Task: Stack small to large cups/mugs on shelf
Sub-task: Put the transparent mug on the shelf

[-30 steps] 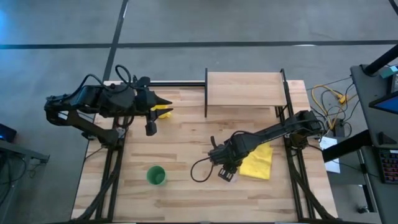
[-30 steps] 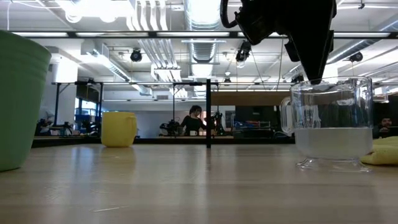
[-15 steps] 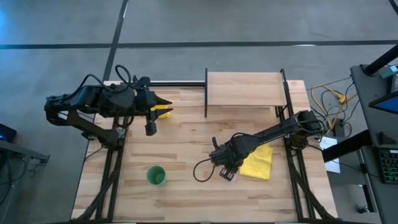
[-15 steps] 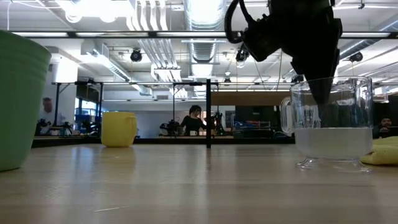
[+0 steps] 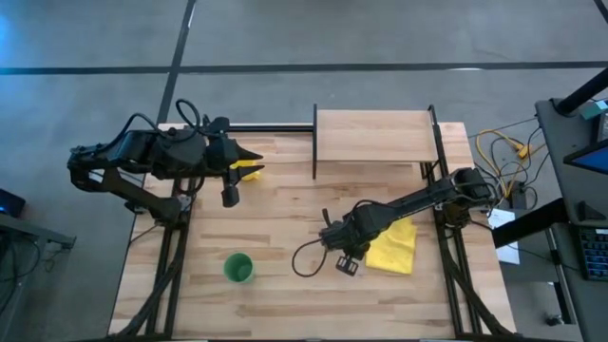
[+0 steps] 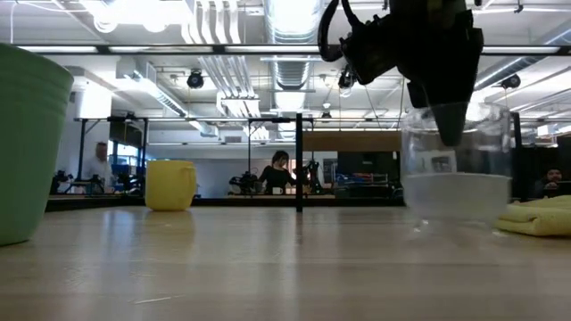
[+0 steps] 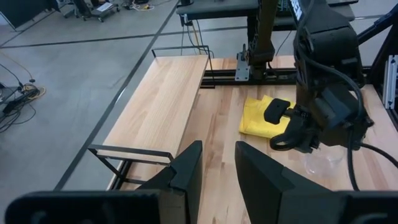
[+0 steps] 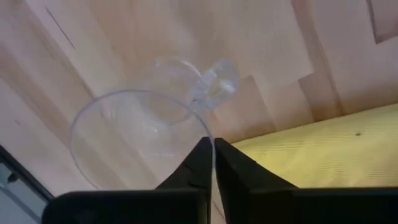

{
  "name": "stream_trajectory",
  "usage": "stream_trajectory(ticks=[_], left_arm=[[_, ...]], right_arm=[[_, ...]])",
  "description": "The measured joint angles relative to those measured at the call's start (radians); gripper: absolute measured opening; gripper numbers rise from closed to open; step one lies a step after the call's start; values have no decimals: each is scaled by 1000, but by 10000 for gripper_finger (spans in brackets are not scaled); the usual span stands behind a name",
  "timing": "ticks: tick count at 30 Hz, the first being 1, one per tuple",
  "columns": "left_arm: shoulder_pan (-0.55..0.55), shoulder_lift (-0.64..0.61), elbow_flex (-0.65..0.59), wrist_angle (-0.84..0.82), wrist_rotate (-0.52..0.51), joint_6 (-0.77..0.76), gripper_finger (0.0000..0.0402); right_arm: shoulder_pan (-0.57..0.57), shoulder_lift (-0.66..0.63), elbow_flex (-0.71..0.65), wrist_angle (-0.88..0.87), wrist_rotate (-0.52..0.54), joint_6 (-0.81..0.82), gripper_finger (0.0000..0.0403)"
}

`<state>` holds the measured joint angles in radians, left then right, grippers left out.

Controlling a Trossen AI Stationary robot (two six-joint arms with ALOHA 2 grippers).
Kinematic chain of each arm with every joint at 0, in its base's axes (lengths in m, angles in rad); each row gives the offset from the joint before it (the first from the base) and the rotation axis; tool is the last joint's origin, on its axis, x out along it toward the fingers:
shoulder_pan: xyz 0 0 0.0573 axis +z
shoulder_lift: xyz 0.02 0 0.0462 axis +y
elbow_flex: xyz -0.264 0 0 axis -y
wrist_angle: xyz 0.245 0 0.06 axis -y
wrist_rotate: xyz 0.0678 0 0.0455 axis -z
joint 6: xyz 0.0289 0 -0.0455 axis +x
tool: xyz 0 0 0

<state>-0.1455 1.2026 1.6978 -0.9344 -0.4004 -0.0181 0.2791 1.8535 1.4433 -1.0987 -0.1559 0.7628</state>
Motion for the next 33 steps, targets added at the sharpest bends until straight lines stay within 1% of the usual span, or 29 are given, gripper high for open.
stream_trajectory(ticks=[3, 6, 9, 13, 16, 18, 20, 25, 28, 33], left_arm=[[0, 0, -1, 0, 0, 7, 82], [0, 0, 1, 0, 0, 9, 82], [0, 0, 4, 1, 0, 9, 82], [0, 0, 3, 0, -28, 9, 82], [0, -1, 4, 1, -44, 9, 82], [0, -3, 3, 0, -49, 9, 82], [0, -3, 2, 0, -52, 9, 82], [0, 1, -1, 0, -53, 9, 82], [0, 3, -1, 1, -54, 5, 82], [0, 6, -2, 0, -54, 5, 82]], right_arm=[[-38, -20, 70, -35, 0, -52, 9], [-89, -44, 180, -100, 16, -99, 8], [-141, -48, 324, -168, 73, -175, 8], [-219, -50, 527, -285, 200, -271, 8], [-296, -50, 652, -412, 242, -262, 8], [-345, -50, 711, -479, 279, -263, 8], [-395, -55, 747, -467, 333, -289, 8], [-538, -53, 825, -474, 350, -377, 8], [-613, -46, 828, -472, 367, -424, 8], [-707, -31, 827, -473, 353, -484, 8]])
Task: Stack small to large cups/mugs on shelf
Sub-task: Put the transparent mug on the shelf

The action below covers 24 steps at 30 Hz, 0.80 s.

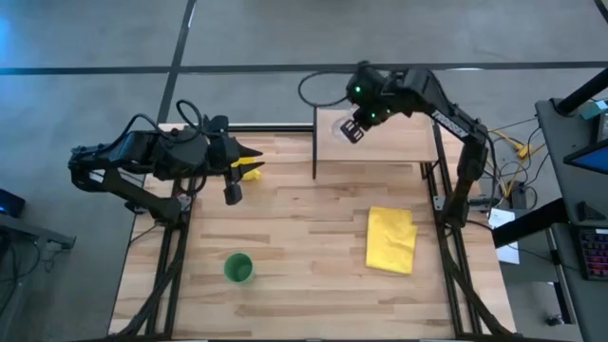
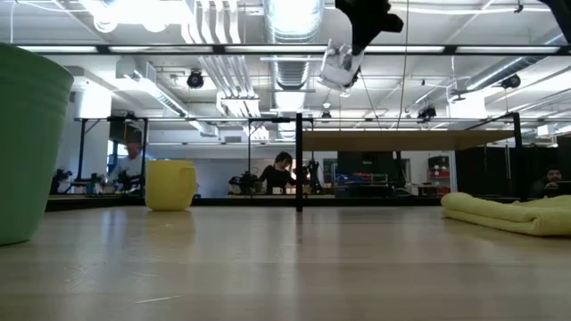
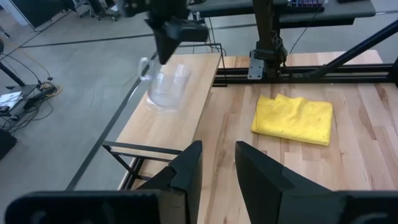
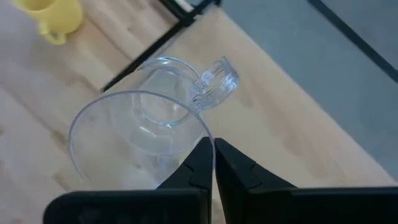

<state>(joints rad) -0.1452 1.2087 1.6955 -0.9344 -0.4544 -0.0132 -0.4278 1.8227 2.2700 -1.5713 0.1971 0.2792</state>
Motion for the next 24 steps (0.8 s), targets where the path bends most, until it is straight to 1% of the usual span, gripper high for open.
stream_trajectory(ticks=[6, 8, 12, 19, 24], left_arm=[[0, 0, 1, 1, 0, 0, 82], [0, -1, 1, 1, 0, 0, 82], [0, -1, 0, 0, 0, 0, 82], [0, -1, 0, -29, 0, 23, 82], [0, 0, -2, -51, 0, 24, 82]], right_arm=[[-67, 59, -1, 0, -104, -61, 8], [-79, 89, -1, 0, -118, -93, 8], [-97, 142, -2, 0, -118, -124, 8], [-103, 194, -2, 1, -124, -167, 9], [-103, 203, -2, 5, -126, -194, 27]])
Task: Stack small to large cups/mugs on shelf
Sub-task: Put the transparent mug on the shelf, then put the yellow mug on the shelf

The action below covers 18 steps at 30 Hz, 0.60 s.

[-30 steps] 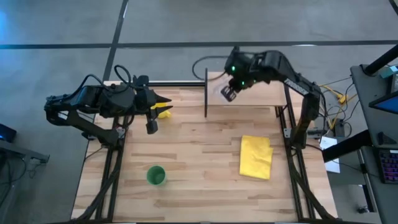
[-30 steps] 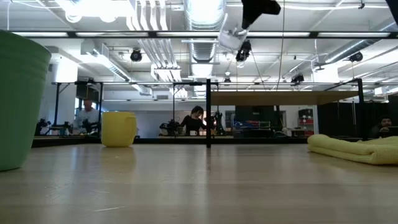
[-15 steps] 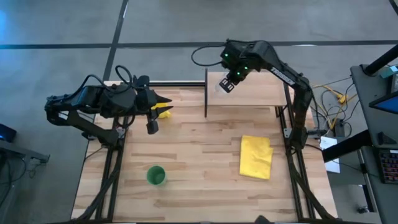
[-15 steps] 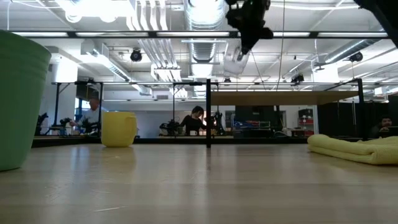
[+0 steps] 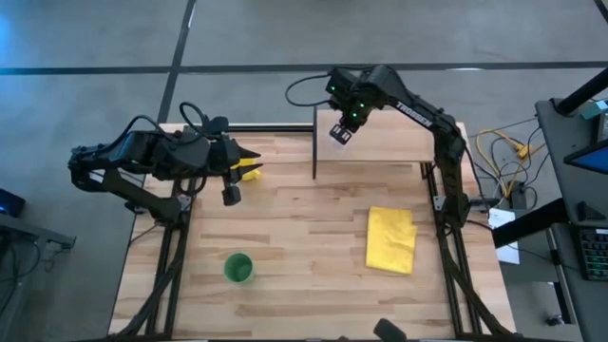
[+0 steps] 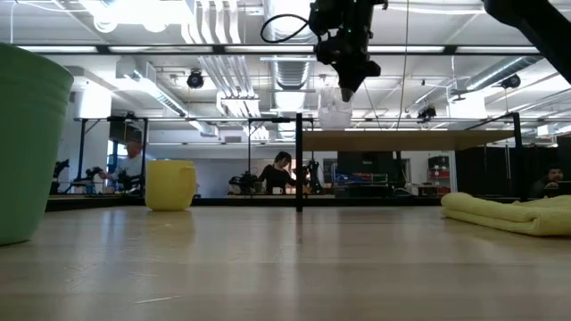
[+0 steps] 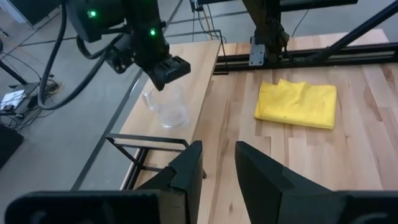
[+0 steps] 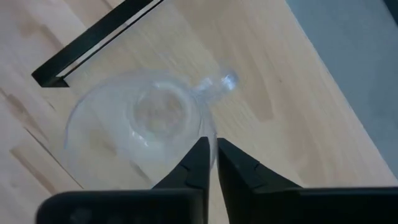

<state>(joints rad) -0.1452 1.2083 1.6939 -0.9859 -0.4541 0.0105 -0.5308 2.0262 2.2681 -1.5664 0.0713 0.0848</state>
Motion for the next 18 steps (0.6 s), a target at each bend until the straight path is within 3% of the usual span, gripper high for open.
stream_trajectory(ticks=[11, 18], left_arm=[[1, 0, 0, 0, -6, 2, 82], [2, 0, 0, -1, -44, 3, 82]], right_arm=[[0, -5, 19, 34, 8, -16, 93], [14, -56, 74, 103, 2, 8, 107]])
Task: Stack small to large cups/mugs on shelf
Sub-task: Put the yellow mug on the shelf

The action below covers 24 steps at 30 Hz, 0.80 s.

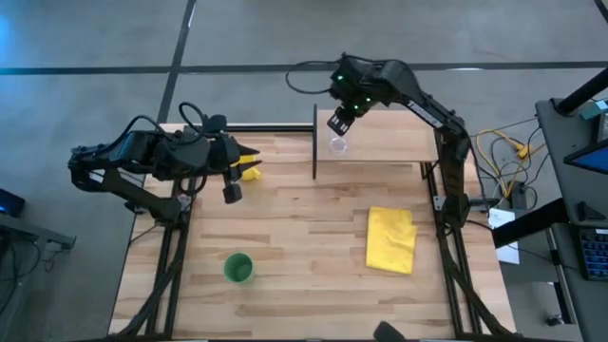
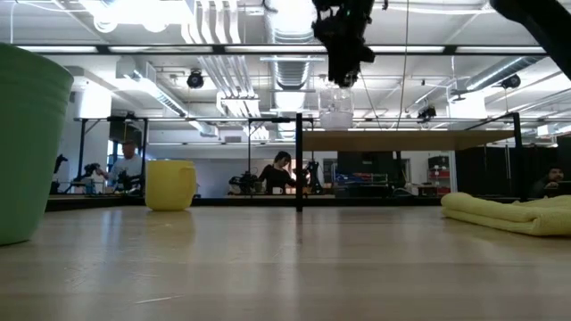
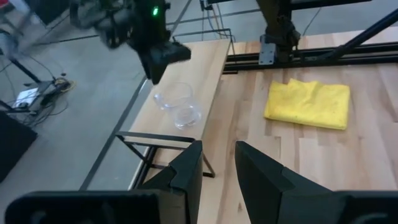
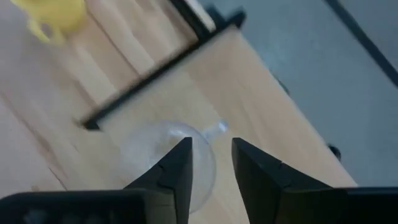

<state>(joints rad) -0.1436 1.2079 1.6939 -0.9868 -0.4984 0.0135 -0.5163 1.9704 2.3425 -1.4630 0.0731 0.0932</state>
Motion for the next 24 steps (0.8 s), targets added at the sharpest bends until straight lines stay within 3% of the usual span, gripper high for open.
stream_trajectory(ticks=[7, 10, 14, 18, 24], left_arm=[[0, 0, 0, -17, -9, -41, 82], [0, 0, 0, -84, -9, -159, 82], [0, 0, -23, -247, -25, -340, 82], [0, 2, -80, -414, -93, -498, 82], [1, -26, -240, -458, -49, -653, 82]], right_arm=[[75, -150, 12, 15, -138, 169, 97], [161, -209, 12, 12, -184, 217, 91], [319, -252, 11, 11, -170, 255, 82], [504, -251, 6, 10, -21, 300, 75], [732, -213, 2, 3, 221, 415, 77]])
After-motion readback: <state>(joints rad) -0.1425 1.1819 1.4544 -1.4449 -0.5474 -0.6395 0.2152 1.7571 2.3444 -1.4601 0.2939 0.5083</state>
